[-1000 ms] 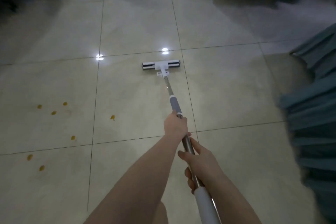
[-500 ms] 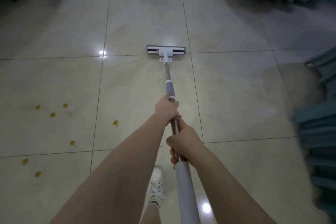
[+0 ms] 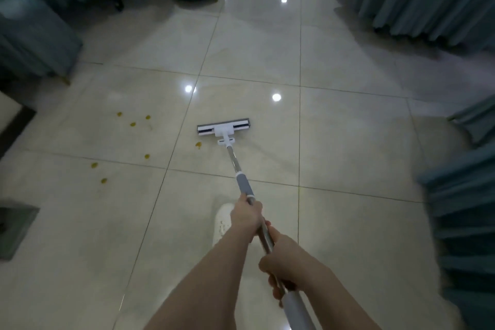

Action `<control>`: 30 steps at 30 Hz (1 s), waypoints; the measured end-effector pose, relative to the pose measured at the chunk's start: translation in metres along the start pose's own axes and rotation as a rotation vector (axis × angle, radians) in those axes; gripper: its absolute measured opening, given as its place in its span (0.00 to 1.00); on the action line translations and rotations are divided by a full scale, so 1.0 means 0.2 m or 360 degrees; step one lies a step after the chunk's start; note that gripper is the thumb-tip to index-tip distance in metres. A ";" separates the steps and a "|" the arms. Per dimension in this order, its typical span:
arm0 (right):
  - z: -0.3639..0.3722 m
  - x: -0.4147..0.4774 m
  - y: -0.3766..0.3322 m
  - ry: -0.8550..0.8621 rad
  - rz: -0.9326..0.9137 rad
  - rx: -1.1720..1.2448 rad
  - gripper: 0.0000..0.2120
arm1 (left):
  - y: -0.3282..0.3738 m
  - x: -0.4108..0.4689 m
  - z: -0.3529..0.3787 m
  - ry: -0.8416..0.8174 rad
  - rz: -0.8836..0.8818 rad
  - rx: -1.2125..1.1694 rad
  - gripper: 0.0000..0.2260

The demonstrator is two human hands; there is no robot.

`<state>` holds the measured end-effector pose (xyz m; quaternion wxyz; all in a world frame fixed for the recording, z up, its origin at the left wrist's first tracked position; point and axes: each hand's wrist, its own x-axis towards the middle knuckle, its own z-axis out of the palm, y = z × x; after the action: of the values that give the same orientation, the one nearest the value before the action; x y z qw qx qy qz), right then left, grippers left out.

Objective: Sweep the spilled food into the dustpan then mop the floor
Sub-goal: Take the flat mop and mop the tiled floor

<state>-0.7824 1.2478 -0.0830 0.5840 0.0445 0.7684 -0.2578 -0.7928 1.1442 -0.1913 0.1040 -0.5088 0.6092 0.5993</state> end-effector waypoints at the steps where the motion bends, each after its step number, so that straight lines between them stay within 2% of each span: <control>1: 0.06 -0.08 0.12 -0.0026 -0.0022 -0.0070 0.36 | -0.11 -0.14 -0.01 0.0012 -0.0016 -0.0042 0.11; 5: 0.24 -0.36 0.44 -0.0082 -0.0101 -0.0306 0.45 | -0.48 -0.56 0.00 -0.0009 -0.0063 -0.0238 0.16; 7: 0.30 -0.45 0.51 -0.0066 -0.0107 -0.0316 0.45 | -0.57 -0.67 -0.02 -0.0018 -0.0118 -0.0250 0.17; 11: 0.36 -0.47 0.46 0.0009 -0.0182 -0.0364 0.42 | -0.49 -0.69 -0.12 0.0063 -0.0031 -0.0245 0.11; 13: 0.36 -0.42 0.36 0.0025 -0.0180 -0.0242 0.39 | -0.39 -0.61 -0.17 0.0140 -0.0017 -0.0198 0.07; 19: 0.36 -0.21 -0.08 0.0070 -0.0237 0.0094 0.30 | -0.09 -0.22 -0.39 0.0160 -0.0019 -0.0182 0.03; 23: 0.31 0.04 -0.45 0.0117 -0.0332 0.0119 0.20 | 0.16 0.17 -0.55 0.0214 0.0003 -0.0156 0.05; 24: 0.28 0.11 -0.55 0.0129 -0.0340 0.0140 0.20 | 0.24 0.27 -0.57 0.0231 0.0015 -0.0147 0.06; 28: 0.11 0.40 -0.99 0.0195 -0.0334 0.0068 0.35 | 0.57 0.71 -0.67 0.0260 0.0097 0.0029 0.14; 30: 0.03 0.56 -1.26 0.0179 -0.0318 0.0002 0.37 | 0.76 0.95 -0.74 0.0258 0.0101 0.0027 0.16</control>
<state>-0.9053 1.0010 -0.1013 0.5114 -0.0175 0.8005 -0.3122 -0.9218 0.8899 -0.1981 0.0396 -0.5352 0.6364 0.5541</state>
